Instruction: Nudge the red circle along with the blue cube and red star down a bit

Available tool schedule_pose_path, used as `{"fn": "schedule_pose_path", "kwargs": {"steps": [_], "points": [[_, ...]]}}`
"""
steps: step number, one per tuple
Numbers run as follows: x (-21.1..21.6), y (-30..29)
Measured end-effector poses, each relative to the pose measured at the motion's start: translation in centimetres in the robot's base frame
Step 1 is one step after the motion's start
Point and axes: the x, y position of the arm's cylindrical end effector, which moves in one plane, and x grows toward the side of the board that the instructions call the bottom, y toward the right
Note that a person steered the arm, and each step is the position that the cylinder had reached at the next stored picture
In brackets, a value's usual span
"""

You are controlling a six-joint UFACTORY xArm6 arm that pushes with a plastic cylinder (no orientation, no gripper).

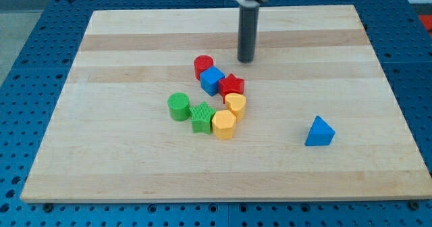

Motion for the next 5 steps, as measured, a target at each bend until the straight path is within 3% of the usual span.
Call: {"fn": "schedule_pose_path", "kwargs": {"steps": [3, 4, 5], "points": [[-1.3, -9.0], [0.9, -8.9], [4.2, -4.4]]}}
